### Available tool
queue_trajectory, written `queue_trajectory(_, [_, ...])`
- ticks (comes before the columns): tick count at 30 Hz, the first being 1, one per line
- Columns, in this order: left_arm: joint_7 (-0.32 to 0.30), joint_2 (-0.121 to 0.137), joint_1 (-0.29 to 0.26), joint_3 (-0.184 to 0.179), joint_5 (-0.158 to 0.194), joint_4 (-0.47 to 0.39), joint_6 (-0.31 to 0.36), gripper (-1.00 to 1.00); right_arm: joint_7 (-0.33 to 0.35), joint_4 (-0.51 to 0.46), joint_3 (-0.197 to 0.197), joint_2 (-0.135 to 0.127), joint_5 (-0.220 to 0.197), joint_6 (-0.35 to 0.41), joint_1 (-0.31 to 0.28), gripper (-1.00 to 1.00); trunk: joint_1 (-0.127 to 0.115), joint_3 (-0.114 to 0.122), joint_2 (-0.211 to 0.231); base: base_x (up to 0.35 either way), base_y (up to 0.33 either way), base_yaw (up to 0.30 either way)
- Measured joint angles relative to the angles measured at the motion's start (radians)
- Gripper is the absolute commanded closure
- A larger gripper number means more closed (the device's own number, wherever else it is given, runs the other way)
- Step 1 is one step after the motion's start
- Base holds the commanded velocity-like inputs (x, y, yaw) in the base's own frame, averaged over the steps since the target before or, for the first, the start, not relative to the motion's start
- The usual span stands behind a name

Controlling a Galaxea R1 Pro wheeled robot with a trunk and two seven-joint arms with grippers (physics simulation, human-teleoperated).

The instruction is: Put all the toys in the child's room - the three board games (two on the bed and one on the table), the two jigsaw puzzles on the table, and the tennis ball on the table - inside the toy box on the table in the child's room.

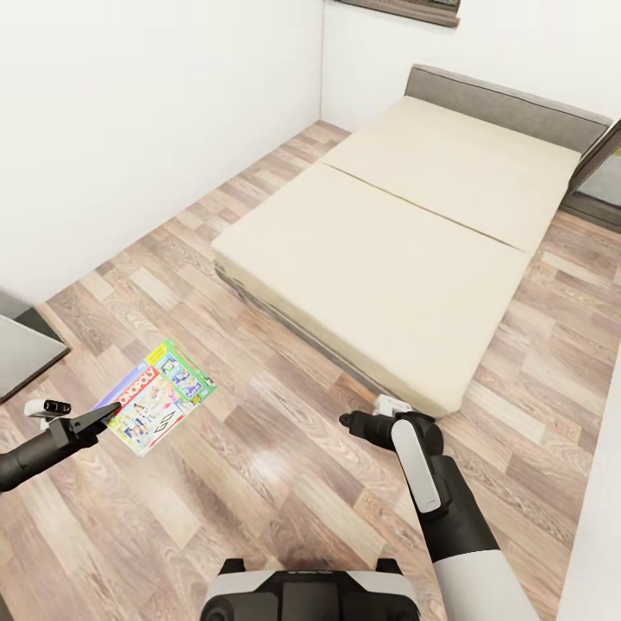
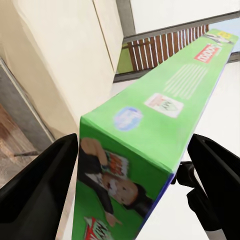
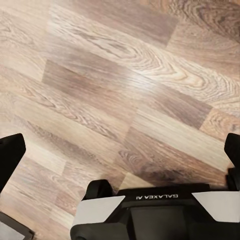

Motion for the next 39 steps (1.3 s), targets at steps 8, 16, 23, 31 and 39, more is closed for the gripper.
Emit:
queue_trajectory(8, [0.0, 0.001, 0.0, 0.0, 0.0, 0.0, 0.0, 1.0, 0.0, 0.0, 0.0, 0.0, 0.0, 0.0, 0.0, -1.0, 0.0, 0.013, 0.0, -0.005, 0.032, 0.0])
queue_trajectory(16, [0.0, 0.001, 0.0, 0.0, 0.0, 0.0, 0.0, 1.0, -0.001, 0.0, 0.0, 0.0, 0.0, 0.0, 0.0, -1.0, 0.0, 0.026, 0.0, -0.045, 0.07, 0.0])
queue_trajectory(23, [0.0, 0.001, 0.0, 0.0, 0.0, 0.0, 0.0, 1.0, -0.001, 0.0, 0.0, 0.0, 0.0, 0.0, 0.0, -1.0, 0.0, 0.038, 0.0, -0.002, 0.004, 0.0])
queue_trajectory(31, [0.0, 0.0, 0.0, 0.0, 0.0, 0.0, 0.0, 1.0, 0.0, 0.0, 0.0, 0.0, 0.0, 0.0, 0.0, -1.0, 0.0, 0.051, 0.0, -0.037, 0.047, 0.0])
queue_trajectory(39, [0.0, 0.0, 0.0, 0.0, 0.0, 0.0, 0.0, 1.0, 0.0, 0.0, 0.0, 0.0, 0.0, 0.0, 0.0, -1.0, 0.0, 0.065, 0.0, -0.006, 0.012, 0.0])
